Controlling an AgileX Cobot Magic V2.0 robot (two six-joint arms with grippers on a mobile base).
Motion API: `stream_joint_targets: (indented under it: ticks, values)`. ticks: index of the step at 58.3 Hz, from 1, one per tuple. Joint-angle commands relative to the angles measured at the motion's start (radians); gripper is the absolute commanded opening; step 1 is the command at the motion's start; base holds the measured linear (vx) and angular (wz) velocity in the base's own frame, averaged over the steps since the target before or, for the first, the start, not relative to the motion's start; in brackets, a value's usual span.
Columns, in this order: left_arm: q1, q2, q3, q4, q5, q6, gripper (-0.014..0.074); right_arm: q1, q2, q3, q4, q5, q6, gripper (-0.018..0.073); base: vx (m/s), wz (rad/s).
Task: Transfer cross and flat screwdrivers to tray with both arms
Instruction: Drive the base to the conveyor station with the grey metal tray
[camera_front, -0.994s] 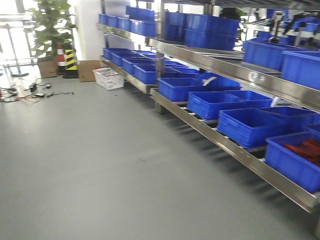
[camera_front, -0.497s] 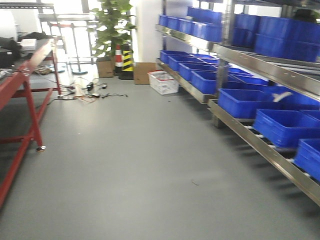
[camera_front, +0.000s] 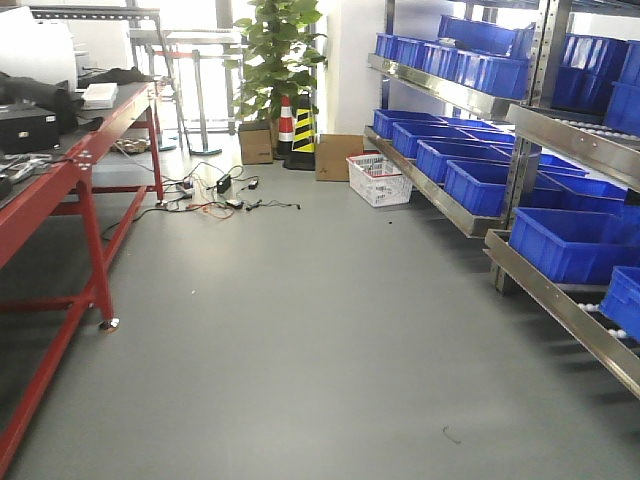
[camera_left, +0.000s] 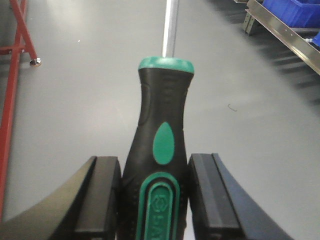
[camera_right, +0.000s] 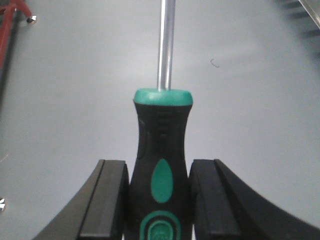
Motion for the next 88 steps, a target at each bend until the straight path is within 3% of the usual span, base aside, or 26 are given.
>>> stream_joint_targets:
  ticks: [1,48,88]
  values:
    - [-0.007,-0.008,-0.026,-0.016,-0.085,-0.006,0.0001,-0.001,-0.011,-0.029,-0.009,-0.072,-0.003,-0.0008,0.61,-0.11]
    - [-0.007,-0.008,-0.026,-0.016,-0.085,-0.006,0.0001,-0.001,-0.011,-0.029,-0.009,-0.071,-0.003,-0.0008,0.57,-0.23]
    - [-0.007,-0.008,-0.026,-0.016,-0.085,-0.006,0.0001,-0.001,-0.008,-0.029,-0.009,-0.069,-0.003,-0.0008,0.46,-0.67]
